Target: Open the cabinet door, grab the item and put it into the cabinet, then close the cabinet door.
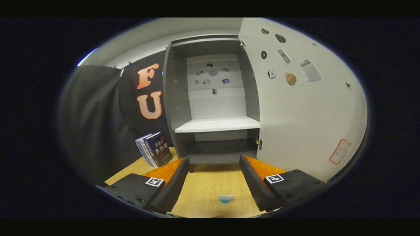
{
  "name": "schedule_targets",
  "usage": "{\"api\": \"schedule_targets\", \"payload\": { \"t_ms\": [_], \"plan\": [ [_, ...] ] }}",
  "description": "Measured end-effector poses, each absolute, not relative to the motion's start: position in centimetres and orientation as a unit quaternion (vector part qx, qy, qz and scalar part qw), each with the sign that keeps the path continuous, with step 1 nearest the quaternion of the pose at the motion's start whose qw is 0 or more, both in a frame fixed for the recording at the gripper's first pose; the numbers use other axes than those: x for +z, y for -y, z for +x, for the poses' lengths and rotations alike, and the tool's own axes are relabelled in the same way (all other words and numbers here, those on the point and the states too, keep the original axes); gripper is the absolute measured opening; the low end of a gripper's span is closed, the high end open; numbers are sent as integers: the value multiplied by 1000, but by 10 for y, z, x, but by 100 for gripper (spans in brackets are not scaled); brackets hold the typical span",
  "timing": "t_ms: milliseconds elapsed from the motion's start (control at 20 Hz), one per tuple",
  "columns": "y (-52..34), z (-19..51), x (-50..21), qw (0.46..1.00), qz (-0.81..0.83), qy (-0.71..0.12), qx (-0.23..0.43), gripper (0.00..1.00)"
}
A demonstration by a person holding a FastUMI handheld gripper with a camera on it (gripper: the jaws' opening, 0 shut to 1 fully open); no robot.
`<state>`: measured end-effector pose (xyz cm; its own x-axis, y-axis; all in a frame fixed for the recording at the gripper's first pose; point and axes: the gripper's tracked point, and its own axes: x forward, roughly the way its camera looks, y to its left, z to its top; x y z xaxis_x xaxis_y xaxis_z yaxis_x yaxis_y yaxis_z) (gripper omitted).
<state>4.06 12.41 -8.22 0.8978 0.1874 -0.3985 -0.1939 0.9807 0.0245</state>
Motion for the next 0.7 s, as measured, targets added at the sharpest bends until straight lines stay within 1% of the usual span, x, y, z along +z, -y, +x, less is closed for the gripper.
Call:
{"api": "schedule_targets", "payload": {
  "t_ms": [300,700],
  "plan": [
    [-99,9,-127,951,-44,-301,58,97],
    [-80,-29,-168,921,-42,-387,17,97]
  ]
}}
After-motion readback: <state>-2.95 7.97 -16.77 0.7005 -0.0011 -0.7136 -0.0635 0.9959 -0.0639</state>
